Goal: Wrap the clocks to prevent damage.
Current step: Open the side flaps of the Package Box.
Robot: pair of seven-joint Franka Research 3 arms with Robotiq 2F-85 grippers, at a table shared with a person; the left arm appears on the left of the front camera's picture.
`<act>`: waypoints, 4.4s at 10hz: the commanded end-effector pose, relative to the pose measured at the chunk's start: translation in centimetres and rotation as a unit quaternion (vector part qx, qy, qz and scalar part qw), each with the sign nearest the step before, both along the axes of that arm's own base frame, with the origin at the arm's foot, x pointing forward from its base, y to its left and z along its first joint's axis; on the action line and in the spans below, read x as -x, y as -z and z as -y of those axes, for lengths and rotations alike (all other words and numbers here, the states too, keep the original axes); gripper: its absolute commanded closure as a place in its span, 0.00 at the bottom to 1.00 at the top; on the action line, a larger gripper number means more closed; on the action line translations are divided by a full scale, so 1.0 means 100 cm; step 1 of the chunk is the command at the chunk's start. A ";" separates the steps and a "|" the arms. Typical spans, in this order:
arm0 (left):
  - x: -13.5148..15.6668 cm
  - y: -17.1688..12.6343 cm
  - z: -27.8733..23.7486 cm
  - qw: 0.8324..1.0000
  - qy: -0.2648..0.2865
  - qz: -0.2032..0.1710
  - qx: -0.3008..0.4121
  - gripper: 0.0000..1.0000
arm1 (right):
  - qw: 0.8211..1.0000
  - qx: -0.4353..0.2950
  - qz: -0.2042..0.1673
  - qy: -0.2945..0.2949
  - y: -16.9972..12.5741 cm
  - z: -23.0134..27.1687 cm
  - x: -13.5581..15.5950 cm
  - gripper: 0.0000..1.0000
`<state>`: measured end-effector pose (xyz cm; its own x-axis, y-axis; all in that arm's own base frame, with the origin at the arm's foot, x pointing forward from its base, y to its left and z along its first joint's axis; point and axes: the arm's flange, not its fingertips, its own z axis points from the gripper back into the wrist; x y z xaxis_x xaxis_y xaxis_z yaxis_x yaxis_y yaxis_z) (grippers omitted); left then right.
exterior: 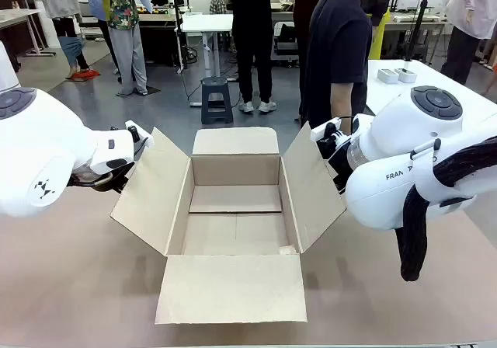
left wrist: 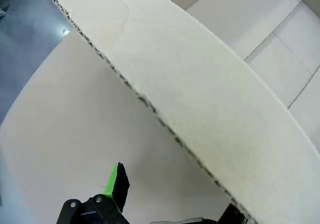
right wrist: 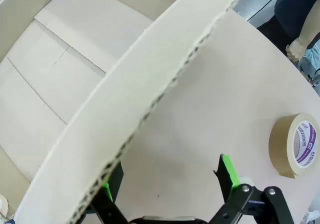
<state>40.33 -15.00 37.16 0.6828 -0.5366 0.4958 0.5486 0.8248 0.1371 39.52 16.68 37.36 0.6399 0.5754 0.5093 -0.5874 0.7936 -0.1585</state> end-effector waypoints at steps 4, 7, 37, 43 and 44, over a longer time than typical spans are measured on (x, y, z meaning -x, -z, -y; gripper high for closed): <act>0.000 0.000 0.000 1.000 0.000 0.000 0.000 0.00 | 1.000 0.000 0.000 0.000 0.000 0.000 0.000 0.00; 0.000 0.000 0.000 1.000 0.000 0.000 0.000 0.00 | 1.000 0.000 0.000 0.000 0.000 0.000 0.000 0.00; -0.018 -0.240 -0.107 0.920 0.353 0.062 0.161 0.00 | 0.955 -0.185 0.097 -0.209 -0.226 0.133 0.018 0.00; 0.011 -0.231 -0.167 0.937 0.298 0.086 0.159 0.00 | 0.947 -0.227 0.106 -0.200 -0.216 0.183 0.035 0.00; -0.001 -0.237 -0.166 0.936 0.301 0.070 0.165 0.00 | 0.935 -0.250 0.114 -0.222 -0.223 0.183 0.036 0.00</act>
